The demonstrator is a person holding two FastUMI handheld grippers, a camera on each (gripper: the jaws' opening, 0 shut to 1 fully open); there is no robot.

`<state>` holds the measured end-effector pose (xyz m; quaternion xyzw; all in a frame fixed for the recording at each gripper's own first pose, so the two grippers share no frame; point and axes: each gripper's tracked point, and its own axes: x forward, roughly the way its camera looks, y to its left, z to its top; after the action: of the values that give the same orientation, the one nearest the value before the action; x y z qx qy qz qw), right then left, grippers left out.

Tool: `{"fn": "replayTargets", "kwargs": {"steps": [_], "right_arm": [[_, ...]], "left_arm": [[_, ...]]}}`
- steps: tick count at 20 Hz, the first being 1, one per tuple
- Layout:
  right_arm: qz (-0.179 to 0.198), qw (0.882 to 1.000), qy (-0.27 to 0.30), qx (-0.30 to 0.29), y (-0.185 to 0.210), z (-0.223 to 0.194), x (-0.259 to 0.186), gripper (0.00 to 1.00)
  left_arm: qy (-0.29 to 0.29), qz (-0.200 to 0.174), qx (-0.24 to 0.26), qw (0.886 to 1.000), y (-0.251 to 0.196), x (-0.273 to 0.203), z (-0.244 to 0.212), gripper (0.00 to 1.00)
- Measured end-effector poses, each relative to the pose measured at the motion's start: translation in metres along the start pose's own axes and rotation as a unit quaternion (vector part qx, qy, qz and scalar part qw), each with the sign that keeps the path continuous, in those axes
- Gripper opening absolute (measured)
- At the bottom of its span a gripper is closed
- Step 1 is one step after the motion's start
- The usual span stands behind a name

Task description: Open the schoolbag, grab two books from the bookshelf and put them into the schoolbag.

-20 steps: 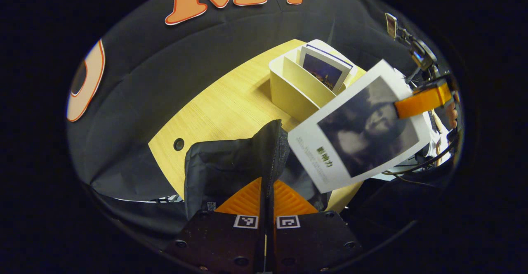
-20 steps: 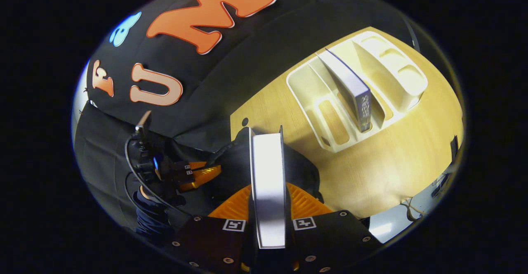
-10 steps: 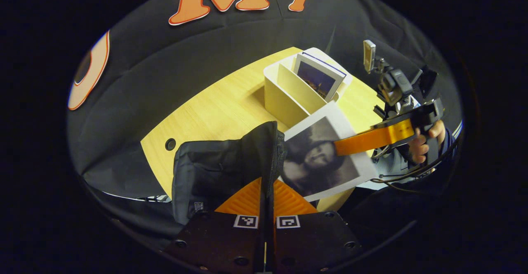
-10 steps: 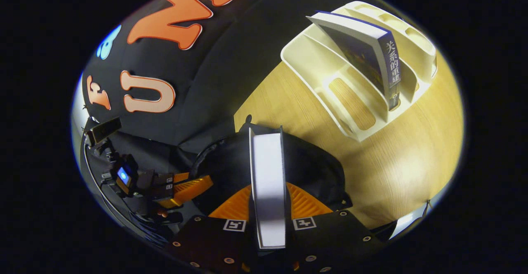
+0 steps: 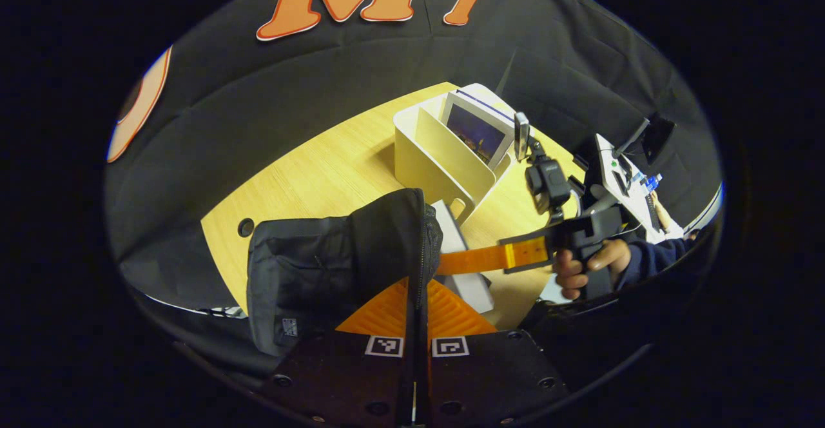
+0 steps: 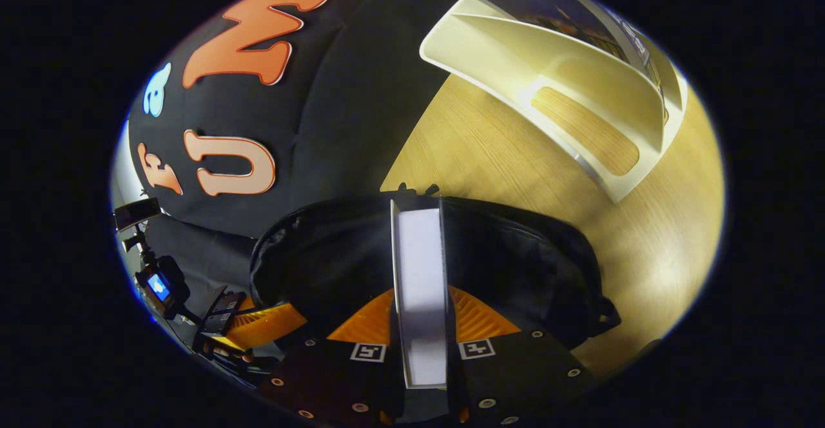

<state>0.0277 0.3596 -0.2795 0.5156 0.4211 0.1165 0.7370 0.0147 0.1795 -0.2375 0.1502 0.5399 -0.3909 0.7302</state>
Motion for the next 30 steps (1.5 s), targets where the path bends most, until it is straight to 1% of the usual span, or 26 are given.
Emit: {"fn": "replayTargets", "kwargs": {"steps": [4,6,11,14,16,17,18,19,20,21,22,23,24,26,27,28,29,30], "right_arm": [[0.001,1.000,-0.009,-0.010,-0.008,-0.005,0.027,0.26],[0.003,1.000,-0.008,0.001,-0.006,-0.006,0.038,0.26],[-0.002,1.000,0.007,0.010,-0.006,-0.016,0.049,0.27],[-0.019,1.000,0.023,0.005,-0.009,-0.026,0.046,0.29],[-0.038,0.997,0.064,-0.010,-0.015,-0.039,0.042,0.34],[-0.052,0.995,0.079,-0.026,-0.019,-0.044,0.038,0.40],[-0.059,0.993,0.089,-0.043,-0.020,-0.046,0.032,0.43],[-0.069,0.991,0.093,-0.062,-0.021,-0.043,0.026,0.51],[-0.088,0.987,0.104,-0.081,-0.028,-0.043,0.017,0.75],[-0.107,0.982,0.118,-0.100,-0.036,-0.042,0.007,0.55],[-0.120,0.977,0.131,-0.114,-0.042,-0.044,-0.002,0.79],[-0.124,0.973,0.148,-0.128,-0.045,-0.047,-0.010,0.87],[-0.133,0.968,0.162,-0.140,-0.049,-0.050,-0.019,0.88],[-0.154,0.960,0.172,-0.159,-0.059,-0.047,-0.033,0.89],[-0.162,0.958,0.173,-0.163,-0.061,-0.043,-0.042,0.89],[-0.166,0.957,0.171,-0.168,-0.060,-0.038,-0.052,0.89],[-0.170,0.955,0.167,-0.175,-0.059,-0.030,-0.061,0.89],[-0.179,0.952,0.162,-0.188,-0.058,-0.019,-0.073,0.89]], "left_arm": [[0.007,-0.003,0.007,1.000,-0.005,0.003,0.001,0.02],[0.008,-0.005,0.005,1.000,-0.009,0.006,0.001,0.02],[0.006,-0.006,-0.008,1.000,-0.009,0.008,0.001,0.02],[0.003,-0.007,-0.017,1.000,-0.007,0.010,0.002,0.02],[0.001,-0.002,-0.022,1.000,0.000,0.012,0.003,0.02],[0.001,0.003,-0.024,1.000,0.003,0.011,0.002,0.02],[0.000,0.004,-0.027,1.000,0.005,0.012,0.002,0.02],[-0.001,0.003,-0.030,1.000,0.005,0.012,0.001,0.02],[-0.003,0.004,-0.032,0.999,0.005,0.012,0.001,0.02],[-0.003,0.007,-0.034,0.999,0.006,0.012,0.000,0.02],[-0.004,0.010,-0.034,0.999,0.007,0.013,0.001,0.02],[-0.003,0.017,-0.031,0.999,0.009,0.014,0.001,0.02],[-0.001,0.025,-0.028,0.999,0.011,0.016,0.000,0.02],[0.000,0.026,-0.028,0.999,0.007,0.020,-0.003,0.02],[0.000,0.028,-0.027,0.999,0.006,0.021,-0.004,0.02],[0.001,0.029,-0.026,0.999,0.005,0.022,-0.004,0.07],[0.000,0.031,-0.028,0.999,0.006,0.022,-0.004,0.02],[0.000,0.033,-0.031,0.999,0.005,0.022,-0.004,0.02]]}}
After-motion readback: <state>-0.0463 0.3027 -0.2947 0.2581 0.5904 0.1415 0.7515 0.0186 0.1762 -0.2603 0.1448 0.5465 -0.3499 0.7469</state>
